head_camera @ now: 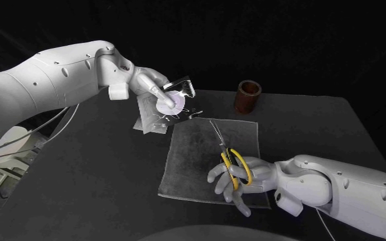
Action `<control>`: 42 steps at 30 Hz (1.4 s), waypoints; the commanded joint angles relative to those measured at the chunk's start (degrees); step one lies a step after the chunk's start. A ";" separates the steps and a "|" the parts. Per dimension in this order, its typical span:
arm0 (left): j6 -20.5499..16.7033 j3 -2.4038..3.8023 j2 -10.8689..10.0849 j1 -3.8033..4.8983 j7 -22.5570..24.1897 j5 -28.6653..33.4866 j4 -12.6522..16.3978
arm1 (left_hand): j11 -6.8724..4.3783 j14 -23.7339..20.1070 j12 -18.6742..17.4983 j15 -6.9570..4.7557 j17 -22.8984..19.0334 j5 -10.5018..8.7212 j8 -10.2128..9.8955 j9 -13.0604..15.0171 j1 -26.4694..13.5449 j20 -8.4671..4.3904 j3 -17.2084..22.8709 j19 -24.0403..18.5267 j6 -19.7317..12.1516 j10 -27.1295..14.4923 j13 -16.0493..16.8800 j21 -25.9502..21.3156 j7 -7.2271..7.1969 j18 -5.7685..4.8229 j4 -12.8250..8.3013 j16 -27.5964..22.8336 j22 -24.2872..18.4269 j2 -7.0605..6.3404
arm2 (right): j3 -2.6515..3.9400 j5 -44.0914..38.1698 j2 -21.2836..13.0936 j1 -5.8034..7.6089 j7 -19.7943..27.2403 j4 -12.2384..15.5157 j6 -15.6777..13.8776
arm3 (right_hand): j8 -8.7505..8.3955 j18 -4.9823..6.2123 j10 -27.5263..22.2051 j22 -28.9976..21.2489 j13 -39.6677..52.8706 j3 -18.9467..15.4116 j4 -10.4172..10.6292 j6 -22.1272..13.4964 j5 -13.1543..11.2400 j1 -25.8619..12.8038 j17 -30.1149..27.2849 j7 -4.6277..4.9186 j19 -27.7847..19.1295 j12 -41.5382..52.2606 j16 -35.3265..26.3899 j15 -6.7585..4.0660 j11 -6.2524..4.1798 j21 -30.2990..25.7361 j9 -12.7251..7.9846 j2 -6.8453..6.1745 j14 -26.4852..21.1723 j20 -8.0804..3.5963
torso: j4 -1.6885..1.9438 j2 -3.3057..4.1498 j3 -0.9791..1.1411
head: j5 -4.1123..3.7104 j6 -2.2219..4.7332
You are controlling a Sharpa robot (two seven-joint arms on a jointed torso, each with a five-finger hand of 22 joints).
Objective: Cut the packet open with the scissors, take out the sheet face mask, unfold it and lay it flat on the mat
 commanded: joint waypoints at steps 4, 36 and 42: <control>0.70 0.03 0.08 0.09 0.28 0.27 -0.09 | 0.07 0.25 -0.12 -0.26 0.07 0.24 0.18 1.53 -0.10 0.02 0.03 -0.33 0.50 0.37 0.08 0.19 0.09 0.68 -0.32 -0.26 0.05 0.35 | 0.10 3.15 -0.03 0.01 0.16 -0.58 2.57 | 3.83 6.97 -1.45 -0.89 3.44 -2.07 -0.27 3.35 -0.14 1.45 2.07 -3.81 1.58 3.48 0.97 1.56 1.50 -1.01 -0.54 1.81 3.54 0.17 | 0.01 -0.01 0.02 | -0.12 -0.02; 0.21 0.00 0.13 0.08 0.30 -0.66 -0.22 | 0.07 0.26 -0.13 -0.26 0.09 0.24 0.18 1.57 -0.16 0.02 0.08 -0.35 0.49 0.37 0.08 0.21 0.09 0.68 -0.37 -0.28 0.05 0.37 | 0.18 6.97 1.40 -0.07 1.19 -3.77 -1.16 | 20.63 6.79 -3.74 -0.97 19.99 -8.44 0.03 7.86 -0.02 7.96 14.37 -2.49 8.12 19.09 4.19 -1.48 -1.77 1.27 14.58 7.62 7.98 -3.32 | 0.00 -0.02 0.00 | -0.45 0.01; 0.17 -0.01 0.06 0.07 0.34 -0.75 -0.20 | 0.07 0.26 -0.13 -0.26 0.09 0.24 0.18 1.57 -0.16 0.02 0.08 -0.35 0.49 0.37 0.08 0.21 0.09 0.68 -0.37 -0.28 0.05 0.37 | 0.18 7.35 1.33 -0.08 0.15 -3.97 1.30 | 14.02 6.22 -10.53 0.74 15.16 -10.45 -0.78 2.79 -0.06 7.77 12.01 -2.46 10.71 11.51 -1.02 0.44 0.75 2.97 11.80 7.80 2.60 -2.17 | 0.02 -0.03 -0.02 | -0.55 0.01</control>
